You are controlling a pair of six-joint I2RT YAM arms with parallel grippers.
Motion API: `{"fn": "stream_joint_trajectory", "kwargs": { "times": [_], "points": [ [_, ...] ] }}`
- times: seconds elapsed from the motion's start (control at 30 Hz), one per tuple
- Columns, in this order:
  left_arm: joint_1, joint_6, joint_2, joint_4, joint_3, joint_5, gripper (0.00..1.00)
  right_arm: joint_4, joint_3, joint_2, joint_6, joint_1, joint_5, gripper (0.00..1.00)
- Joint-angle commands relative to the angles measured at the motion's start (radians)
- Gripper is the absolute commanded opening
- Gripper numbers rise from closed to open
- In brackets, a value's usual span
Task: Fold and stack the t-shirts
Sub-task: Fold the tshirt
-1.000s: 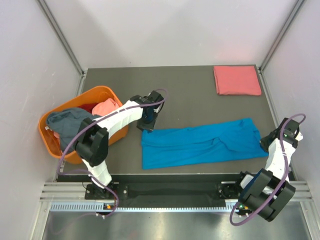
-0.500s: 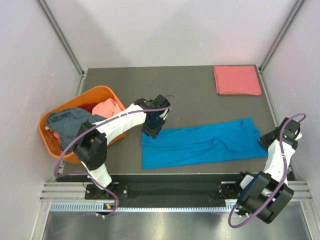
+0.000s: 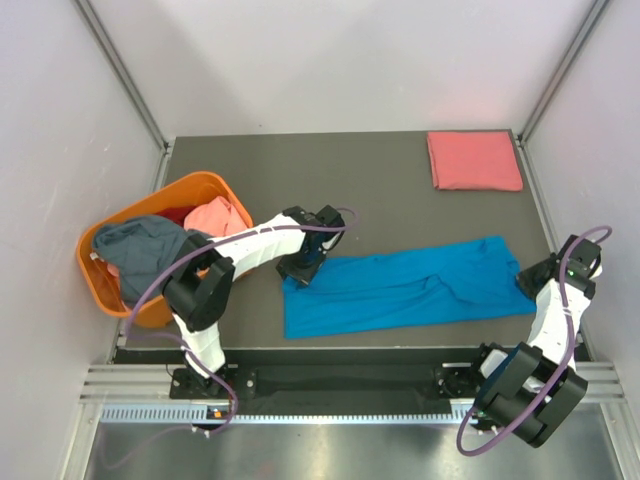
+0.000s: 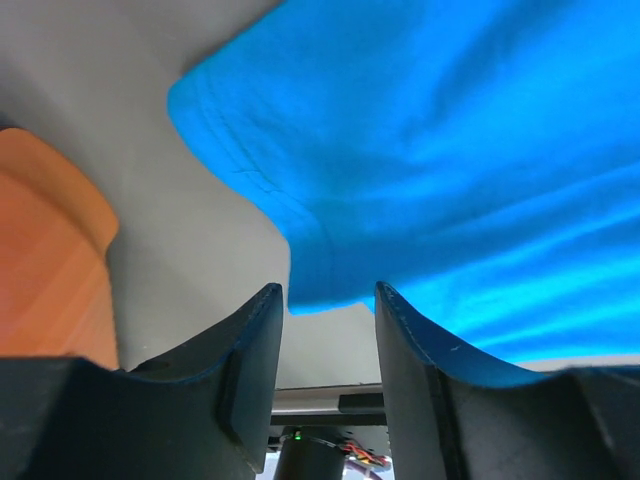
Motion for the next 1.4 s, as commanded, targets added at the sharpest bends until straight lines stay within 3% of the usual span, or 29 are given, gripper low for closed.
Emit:
{"fn": "stream_joint_trajectory", "kwargs": {
  "times": [0.0,0.73,1.1,1.23,1.3,1.37],
  "points": [
    [-0.003,-0.009,0.012,-0.024,0.021,-0.06,0.48,0.033,0.047,-0.01,-0.004,-0.012,-0.018,0.0],
    [-0.015,-0.004,-0.001,-0.046,-0.013,0.021,0.44,0.044,0.053,0.007,0.001,-0.012,-0.018,0.0],
    [-0.038,-0.024,0.045,-0.061,-0.01,-0.097,0.43,0.038,0.067,0.011,0.001,-0.012,-0.024,0.0],
    [-0.037,-0.025,0.055,-0.058,-0.01,-0.116,0.27,0.036,0.073,0.014,0.004,-0.012,-0.026,0.0],
    [-0.038,-0.03,0.055,-0.064,0.005,-0.146,0.05,0.035,0.073,0.013,0.007,-0.014,-0.021,0.0],
    [-0.038,-0.039,0.051,-0.07,0.024,-0.171,0.0,0.045,0.078,0.014,0.017,-0.012,-0.021,0.0]
  ]
}}
